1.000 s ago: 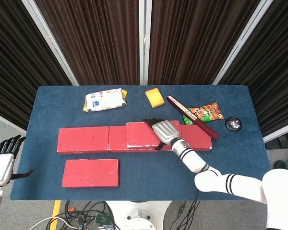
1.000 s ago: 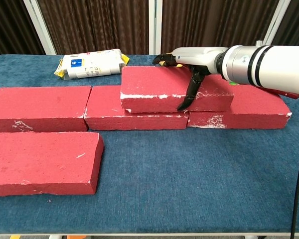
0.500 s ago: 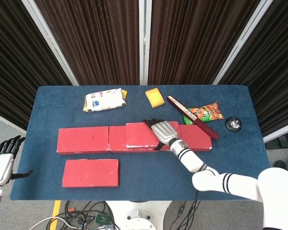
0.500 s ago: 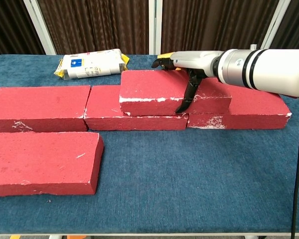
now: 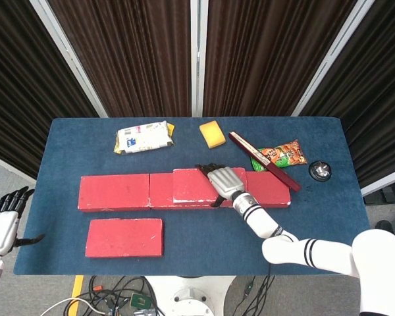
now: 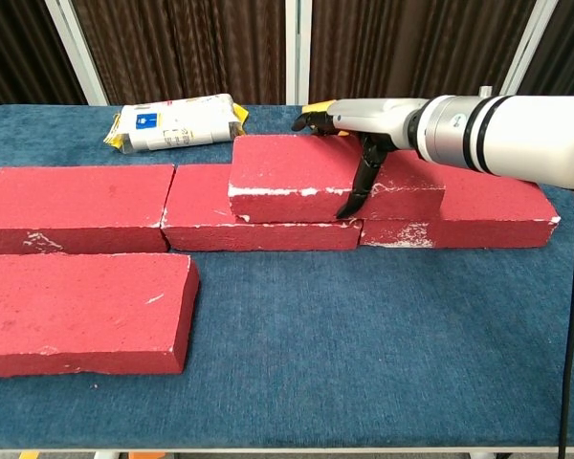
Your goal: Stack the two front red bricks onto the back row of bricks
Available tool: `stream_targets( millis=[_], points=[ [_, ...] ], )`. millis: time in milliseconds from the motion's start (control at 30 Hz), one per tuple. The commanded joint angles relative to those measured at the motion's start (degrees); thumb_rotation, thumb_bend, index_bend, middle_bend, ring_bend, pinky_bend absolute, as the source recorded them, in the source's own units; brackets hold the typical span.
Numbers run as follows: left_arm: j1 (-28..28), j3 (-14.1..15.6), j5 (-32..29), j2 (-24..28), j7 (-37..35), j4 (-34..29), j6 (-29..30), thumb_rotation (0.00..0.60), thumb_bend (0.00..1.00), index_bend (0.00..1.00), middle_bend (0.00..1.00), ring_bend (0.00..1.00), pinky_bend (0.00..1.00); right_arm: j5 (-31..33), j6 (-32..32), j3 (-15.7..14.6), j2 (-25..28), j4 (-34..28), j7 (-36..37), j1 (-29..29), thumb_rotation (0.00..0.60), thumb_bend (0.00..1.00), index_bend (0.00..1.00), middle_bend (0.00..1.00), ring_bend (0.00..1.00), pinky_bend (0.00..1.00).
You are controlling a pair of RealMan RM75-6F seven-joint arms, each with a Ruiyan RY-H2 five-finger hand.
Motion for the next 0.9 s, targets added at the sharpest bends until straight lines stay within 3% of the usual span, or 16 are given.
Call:
stream_targets(
  millis=[33, 300, 433, 600, 733, 900],
  points=[
    [0.07, 0.01, 0.0, 0.01, -0.14, 0.1, 0.07, 0.6, 0.0, 0.07, 0.0, 0.0, 0.0, 0.2, 0.05, -0.14, -0.17, 0.17, -0.18, 0.13, 0.6, 0.04, 0.0, 0.19, 0.1, 0.26],
    [0.11, 0.06, 0.07, -0.07, -0.53, 0.33, 0.01, 0.6, 0.0, 0.07, 0.0, 0.0, 0.0, 0.95, -0.19, -0.42, -0.47, 0.62, -0.48, 0.52, 0.6, 0.03, 0.0, 0.18, 0.09, 0.26],
    [0.12, -0.01, 0.01, -0.04, -0.69, 0.42, 0.03, 0.6, 0.0, 0.07, 0.0, 0.0, 0.0, 1.24, -1.09, -0.54, -0.31, 0.95, -0.25, 0.8, 0.6, 0.0, 0.0, 0.14, 0.06, 0.26],
    [0.32, 0.06, -0.01, -0.07, -1.11, 0.63, 0.15, 0.6, 0.0, 0.07, 0.0, 0.0, 0.0, 1.22, -1.76, -0.38, -0.26, 1.0, 0.92, 0.74, 0.6, 0.0, 0.0, 0.01, 0.0, 0.14],
    [0.38, 0.1, 0.0, -0.08, -1.41, 0.77, 0.12, 0.6, 0.0, 0.07, 0.0, 0.0, 0.0, 0.98, -2.31, -0.21, -0.16, 0.9, 2.04, 0.64, 0.6, 0.0, 0.0, 0.0, 0.0, 0.05],
    [0.35, 0.11, 0.24, 0.08, -1.6, 0.77, 0.16, 0.6, 0.0, 0.07, 0.0, 0.0, 0.0, 0.02, -2.72, -0.2, -0.1, 1.04, 3.15, 0.51, 0.6, 0.0, 0.0, 0.0, 0.0, 0.02]
  ],
)
